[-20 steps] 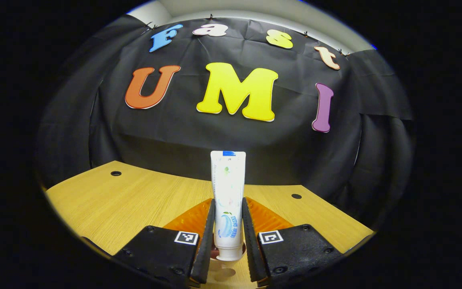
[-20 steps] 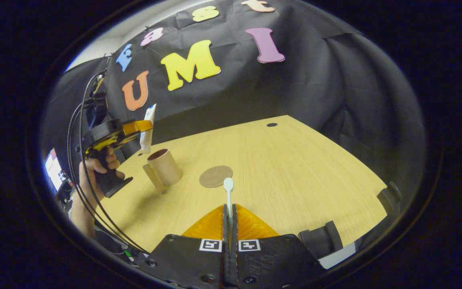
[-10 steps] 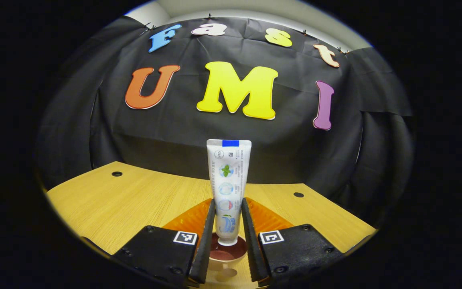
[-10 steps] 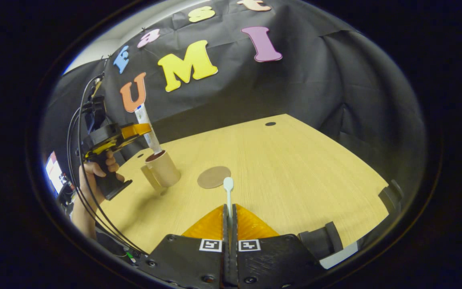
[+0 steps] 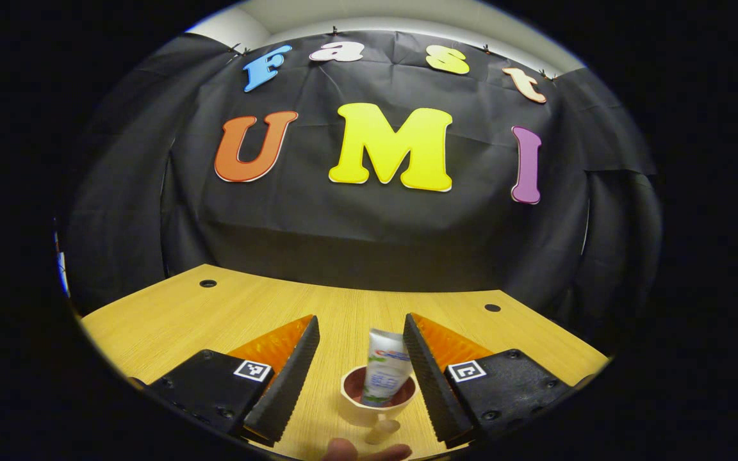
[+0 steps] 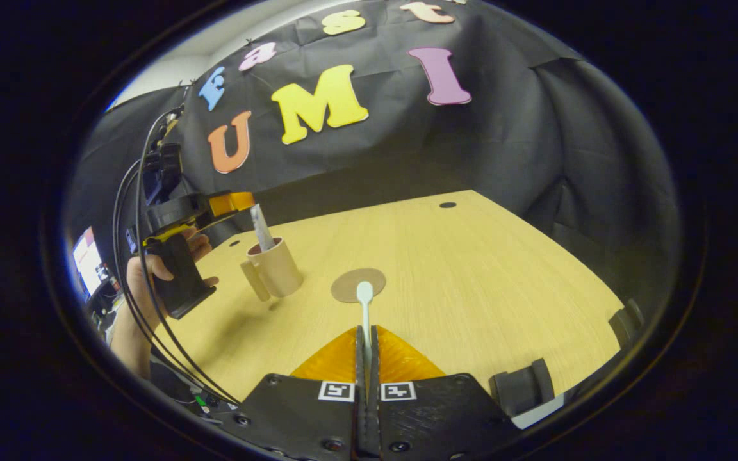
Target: Put the toothbrush and toothpaste on the desktop into the cup, then pick up the cup and place it on the coaster on the desktop.
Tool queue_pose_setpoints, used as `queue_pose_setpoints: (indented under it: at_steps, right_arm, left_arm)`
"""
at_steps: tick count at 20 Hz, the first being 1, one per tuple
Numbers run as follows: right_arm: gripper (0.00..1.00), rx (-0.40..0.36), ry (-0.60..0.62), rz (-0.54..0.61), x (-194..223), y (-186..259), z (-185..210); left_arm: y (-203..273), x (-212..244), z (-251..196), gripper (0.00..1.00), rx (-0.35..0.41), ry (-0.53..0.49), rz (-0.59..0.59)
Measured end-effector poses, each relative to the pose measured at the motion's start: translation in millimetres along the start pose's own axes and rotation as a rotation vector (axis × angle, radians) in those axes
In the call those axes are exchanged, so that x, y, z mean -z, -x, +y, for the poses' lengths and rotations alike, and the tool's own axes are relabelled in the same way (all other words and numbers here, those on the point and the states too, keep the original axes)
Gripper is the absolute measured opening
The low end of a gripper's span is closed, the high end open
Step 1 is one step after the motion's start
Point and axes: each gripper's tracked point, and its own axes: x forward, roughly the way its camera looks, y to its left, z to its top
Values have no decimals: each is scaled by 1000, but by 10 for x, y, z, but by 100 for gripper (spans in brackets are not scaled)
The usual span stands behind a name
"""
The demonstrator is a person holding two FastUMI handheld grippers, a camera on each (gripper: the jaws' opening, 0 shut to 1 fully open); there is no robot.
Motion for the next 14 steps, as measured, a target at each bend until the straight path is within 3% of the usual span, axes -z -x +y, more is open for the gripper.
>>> queue_pose_setpoints:
  at_steps: [4, 10, 14]
  right_arm:
    - [0, -103, 48, -90, -411, -111, 378]
    - [0, -306, 113, -291, -1183, -562, 1341]
    - [0, -455, 125, -358, -1495, -914, 2033]
  left_arm:
    - [175, -97, 209, 99, -27, 2, -29]
    - [575, -116, 634, 100, -77, -2, -47]
    - [756, 38, 874, 98, -103, 10, -19]
